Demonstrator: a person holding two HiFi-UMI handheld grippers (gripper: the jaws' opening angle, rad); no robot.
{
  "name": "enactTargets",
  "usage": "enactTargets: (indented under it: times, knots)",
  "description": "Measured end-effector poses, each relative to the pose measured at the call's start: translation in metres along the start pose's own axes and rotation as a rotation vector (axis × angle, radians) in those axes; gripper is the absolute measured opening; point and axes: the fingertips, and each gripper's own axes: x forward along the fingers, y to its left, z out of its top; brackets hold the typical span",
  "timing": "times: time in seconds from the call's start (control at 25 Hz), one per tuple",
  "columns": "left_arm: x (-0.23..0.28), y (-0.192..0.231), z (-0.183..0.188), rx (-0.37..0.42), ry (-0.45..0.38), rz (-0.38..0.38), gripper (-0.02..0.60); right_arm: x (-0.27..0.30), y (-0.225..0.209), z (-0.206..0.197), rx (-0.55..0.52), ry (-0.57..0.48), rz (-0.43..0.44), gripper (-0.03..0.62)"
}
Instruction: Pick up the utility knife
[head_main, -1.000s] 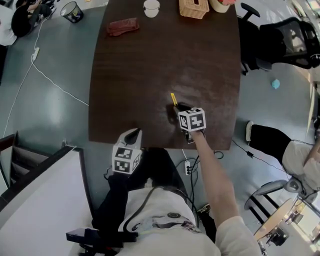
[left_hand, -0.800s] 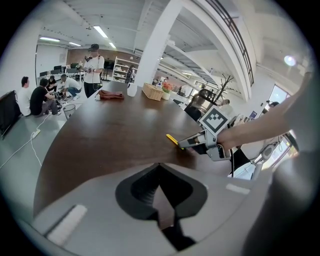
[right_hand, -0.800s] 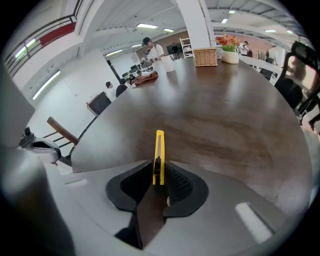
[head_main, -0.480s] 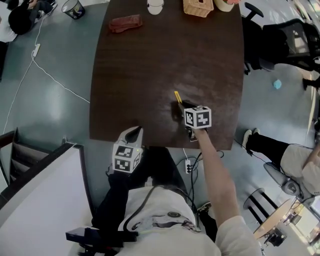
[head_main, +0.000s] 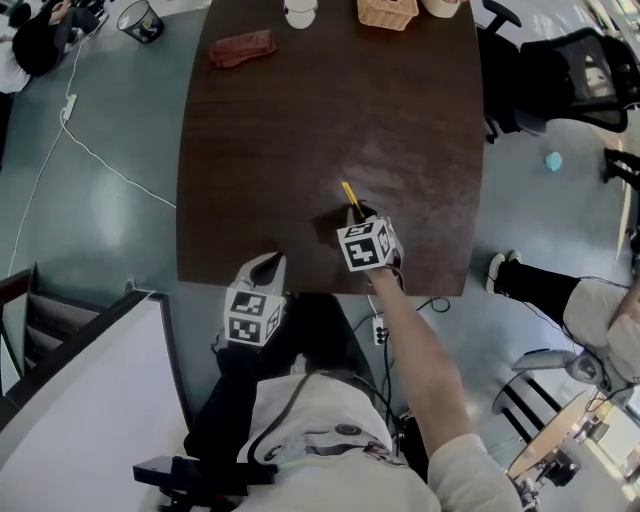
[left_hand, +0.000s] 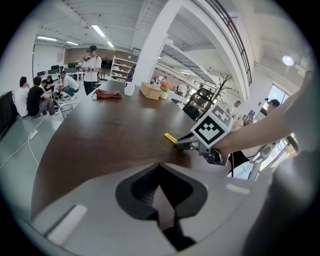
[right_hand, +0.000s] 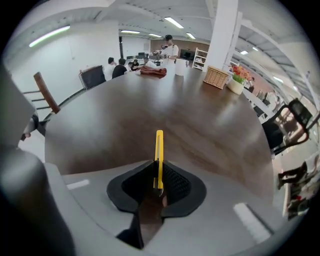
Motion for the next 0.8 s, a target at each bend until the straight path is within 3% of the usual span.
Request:
enactTargets:
  times: [0.2,0.44,0.56,0.8]
  knots:
    - [-0.011,0.006,0.011,0.002,-0.043,0.014,0.000,-0.037,-0.005,0.013,0.143,-0.172,0.023,0.054]
    - [-0.043,0.017,0.048,0.050,-0.182,0.032,0.000,-0.129,-0.012,0.013,0.348,-0.413,-0.032,0.054]
    - [-0.065,0.021,0.051,0.075,-0.222,0.035,0.000,-0.169,0.000,-0.002,0.397,-0.473,-0.047,0.054]
    - [-0.095,0.021,0.020,0.076,-0.250,0.027,-0.001,-0.229,0.033,-0.040,0.435,-0.541,-0.078,0.054]
